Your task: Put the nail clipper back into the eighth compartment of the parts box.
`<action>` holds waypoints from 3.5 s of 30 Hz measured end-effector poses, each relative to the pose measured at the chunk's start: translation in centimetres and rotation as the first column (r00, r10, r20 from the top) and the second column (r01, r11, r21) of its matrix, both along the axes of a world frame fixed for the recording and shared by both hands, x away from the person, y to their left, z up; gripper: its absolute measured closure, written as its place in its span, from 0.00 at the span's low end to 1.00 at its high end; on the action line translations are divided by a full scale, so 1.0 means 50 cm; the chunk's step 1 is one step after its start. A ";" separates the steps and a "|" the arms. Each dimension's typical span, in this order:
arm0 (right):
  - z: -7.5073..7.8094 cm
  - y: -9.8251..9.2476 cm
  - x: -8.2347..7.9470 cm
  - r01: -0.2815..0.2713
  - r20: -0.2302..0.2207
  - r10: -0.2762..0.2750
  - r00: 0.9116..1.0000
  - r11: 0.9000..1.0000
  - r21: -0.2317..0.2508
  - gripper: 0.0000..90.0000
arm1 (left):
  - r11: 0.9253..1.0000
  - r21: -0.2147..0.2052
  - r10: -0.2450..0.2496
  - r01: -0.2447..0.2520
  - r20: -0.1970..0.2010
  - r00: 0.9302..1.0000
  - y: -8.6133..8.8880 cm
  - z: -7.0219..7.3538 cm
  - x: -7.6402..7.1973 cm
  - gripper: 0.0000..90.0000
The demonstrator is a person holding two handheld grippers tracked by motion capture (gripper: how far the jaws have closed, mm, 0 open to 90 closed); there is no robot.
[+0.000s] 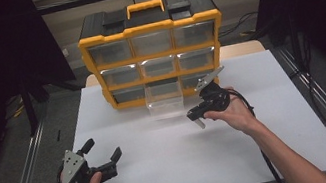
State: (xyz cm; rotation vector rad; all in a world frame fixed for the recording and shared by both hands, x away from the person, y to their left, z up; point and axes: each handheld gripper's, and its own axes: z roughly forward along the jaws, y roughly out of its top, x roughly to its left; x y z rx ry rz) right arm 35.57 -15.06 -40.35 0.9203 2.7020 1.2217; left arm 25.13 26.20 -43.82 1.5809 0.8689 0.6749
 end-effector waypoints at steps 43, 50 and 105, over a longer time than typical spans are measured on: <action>0.145 0.019 0.044 -0.022 0.168 -0.003 0.986 0.990 0.142 0.87 | 1.000 -0.002 -0.009 0.009 0.007 1.000 0.002 0.002 -0.001 0.04; 0.165 0.032 0.067 -0.022 0.178 -0.002 0.984 0.991 0.134 0.87 | 1.000 -0.007 0.003 -0.003 0.010 1.000 0.002 0.002 -0.002 0.04; 0.137 0.189 0.232 -0.035 0.021 0.040 0.999 0.982 -0.184 0.87 | 1.000 0.000 -0.009 0.009 -0.002 1.000 0.009 -0.001 -0.001 0.04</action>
